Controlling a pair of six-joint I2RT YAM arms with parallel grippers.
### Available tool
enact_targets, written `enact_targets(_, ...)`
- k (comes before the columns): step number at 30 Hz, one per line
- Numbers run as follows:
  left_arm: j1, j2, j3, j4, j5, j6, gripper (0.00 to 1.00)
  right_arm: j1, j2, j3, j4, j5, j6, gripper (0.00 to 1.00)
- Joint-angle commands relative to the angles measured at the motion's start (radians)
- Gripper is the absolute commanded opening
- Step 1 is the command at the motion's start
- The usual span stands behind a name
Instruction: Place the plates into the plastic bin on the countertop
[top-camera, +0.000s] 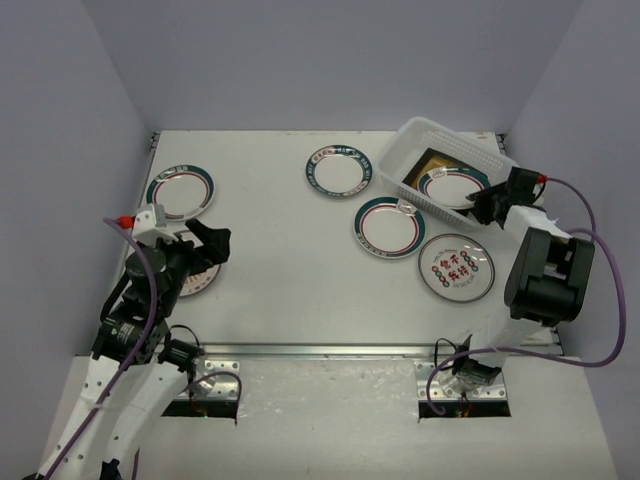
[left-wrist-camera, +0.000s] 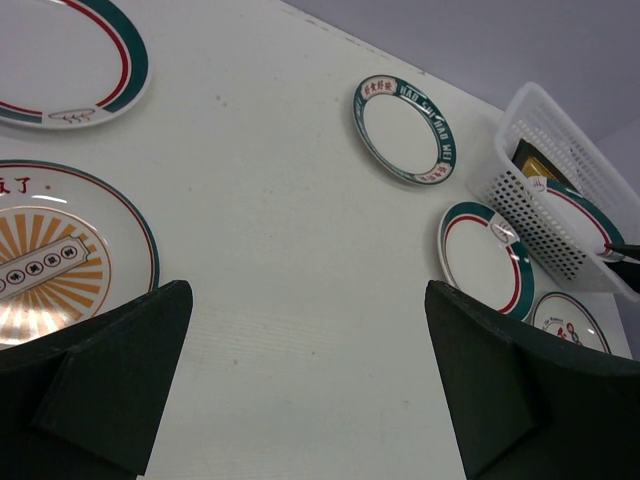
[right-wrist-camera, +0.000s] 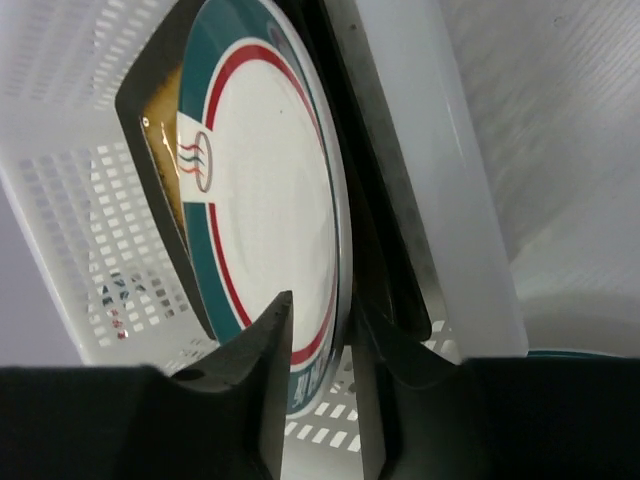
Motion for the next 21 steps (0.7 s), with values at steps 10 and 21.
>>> enact_targets(10, -0.015, 0.002, 0.003, 0.046, 0.002, 0.011, 1.0, 0.027, 0.012, 0.141, -0.139, -0.124, -0.115, 0.99)
enact_targets(21, -0.015, 0.005, 0.003, 0.045, -0.006, 0.008, 1.0, 0.056, 0.073, 0.224, -0.296, -0.188, -0.207, 0.99)
